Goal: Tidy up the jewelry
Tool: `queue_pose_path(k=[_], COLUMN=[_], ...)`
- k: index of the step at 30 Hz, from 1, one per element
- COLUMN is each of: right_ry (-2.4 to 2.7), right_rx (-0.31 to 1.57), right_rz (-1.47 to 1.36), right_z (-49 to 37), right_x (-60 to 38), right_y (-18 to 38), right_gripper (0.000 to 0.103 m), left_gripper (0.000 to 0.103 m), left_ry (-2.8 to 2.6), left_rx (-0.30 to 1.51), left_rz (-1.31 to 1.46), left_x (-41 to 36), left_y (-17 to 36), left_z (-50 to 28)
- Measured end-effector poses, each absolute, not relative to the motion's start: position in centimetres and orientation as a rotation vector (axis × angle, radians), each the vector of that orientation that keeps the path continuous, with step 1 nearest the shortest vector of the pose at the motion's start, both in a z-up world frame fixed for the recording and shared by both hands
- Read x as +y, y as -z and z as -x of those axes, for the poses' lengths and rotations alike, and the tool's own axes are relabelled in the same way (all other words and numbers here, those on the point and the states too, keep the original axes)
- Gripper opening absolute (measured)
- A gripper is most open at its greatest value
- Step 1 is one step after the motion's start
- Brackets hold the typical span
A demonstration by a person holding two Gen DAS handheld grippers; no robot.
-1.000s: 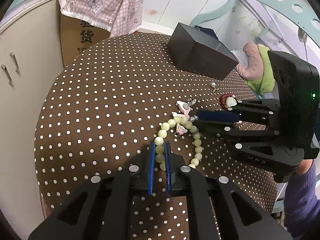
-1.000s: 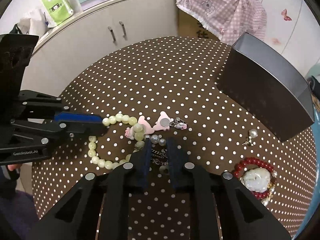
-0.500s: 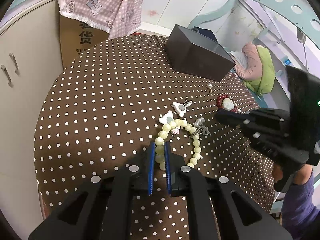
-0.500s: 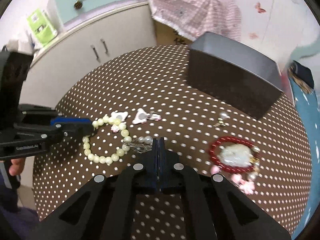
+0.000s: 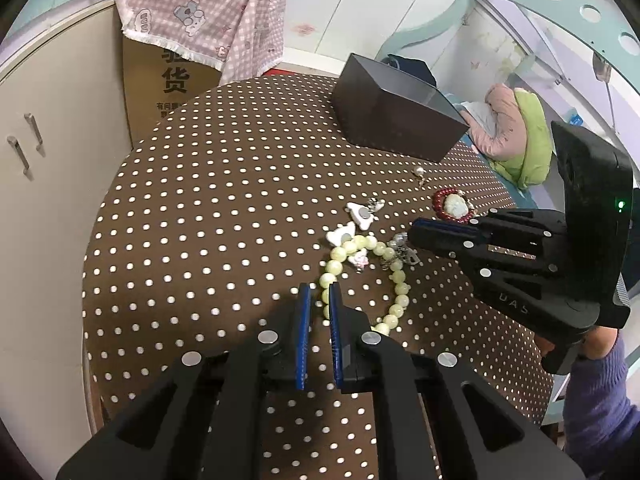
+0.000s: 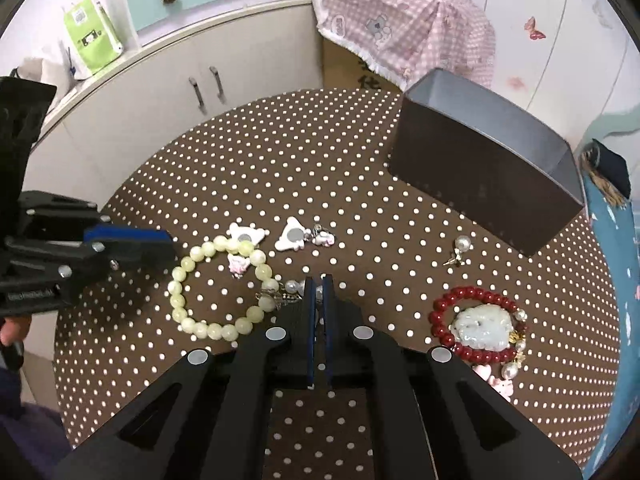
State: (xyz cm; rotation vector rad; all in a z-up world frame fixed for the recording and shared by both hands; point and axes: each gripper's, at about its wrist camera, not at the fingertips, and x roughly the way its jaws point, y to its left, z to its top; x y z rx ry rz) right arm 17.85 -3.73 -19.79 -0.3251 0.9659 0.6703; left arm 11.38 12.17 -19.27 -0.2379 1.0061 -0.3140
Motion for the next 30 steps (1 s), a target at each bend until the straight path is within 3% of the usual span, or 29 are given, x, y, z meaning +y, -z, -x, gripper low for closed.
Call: queue_pose_path(k=[1, 2, 3, 4, 5, 10, 14, 19, 30], right_ry=[-0.676, -0.683, -0.683, -0.680, -0.691, -0.713, -0.745, -0.805, -0.826], right_rx=[0.966, 0.965, 0.954, 0.943, 0.945, 0.944, 0.963, 0.977, 0.987], right_rz=[0.331, 0.337, 0.342, 0.348, 0.348, 0.352, 0.388, 0.404, 0.443], right_z=[-17.8, -17.8, -17.8, -17.8, -17.9, -18.3, -18.4, -18.9, -19.4], right_x=[-3.7, -3.7, -3.6, -3.5, -3.5, -3.3, -2.9, -2.5, -2.7], right_y=[19.8, 19.8, 19.7, 19.6, 19.6, 19.5, 19.9, 19.8, 20.1], right_gripper=[0.008, 0.019, 0.042, 0.050, 0.052, 0.052, 0.050, 0.037, 0.036], left_gripper=[0.008, 0.008, 0.008, 0.008, 0.008, 0.009, 0.026, 0.027, 0.027], left_ry=[0.311, 0.310, 0.312, 0.314, 0.323, 0.360, 0.348, 0.332, 0.263], left_rx=[1.006, 1.006, 1.007, 1.009, 1.013, 1.021, 1.033, 1.020, 1.011], left_rz=[0.243, 0.247, 0.250, 0.250, 0.254, 0.289, 0.297, 0.267, 0.145], left_x=[12.4, 12.5, 12.6, 12.5, 12.3, 11.8, 11.4, 10.9, 8.8], left_y=[19.3, 19.4, 19.4, 19.4, 19.5, 19.7, 20.0, 19.8, 19.5], left_z=[-11.5, -11.5, -11.6, -11.6, -11.6, -11.6, -11.9, -12.1, -12.5])
